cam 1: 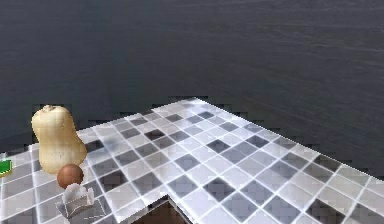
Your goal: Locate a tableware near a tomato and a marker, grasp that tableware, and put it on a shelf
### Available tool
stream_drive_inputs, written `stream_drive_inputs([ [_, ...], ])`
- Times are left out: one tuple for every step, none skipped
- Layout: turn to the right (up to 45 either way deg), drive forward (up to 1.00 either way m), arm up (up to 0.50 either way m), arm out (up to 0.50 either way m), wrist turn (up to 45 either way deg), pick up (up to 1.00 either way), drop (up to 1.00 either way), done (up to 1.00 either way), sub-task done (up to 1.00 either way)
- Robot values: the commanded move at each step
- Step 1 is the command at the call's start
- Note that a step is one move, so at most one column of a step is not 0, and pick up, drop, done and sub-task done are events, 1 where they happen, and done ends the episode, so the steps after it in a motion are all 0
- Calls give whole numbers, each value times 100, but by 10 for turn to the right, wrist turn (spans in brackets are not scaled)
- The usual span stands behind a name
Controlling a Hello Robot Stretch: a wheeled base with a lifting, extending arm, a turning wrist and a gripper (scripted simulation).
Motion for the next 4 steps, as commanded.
stream_drive_inputs([
  [0,0,38,0,0,0,0,0,0],
  [0,0,0,42,0,0,0,0,0],
  [0,0,0,0,450,0,0,0,0],
  [0,0,0,0,450,0,0,0,0],
])
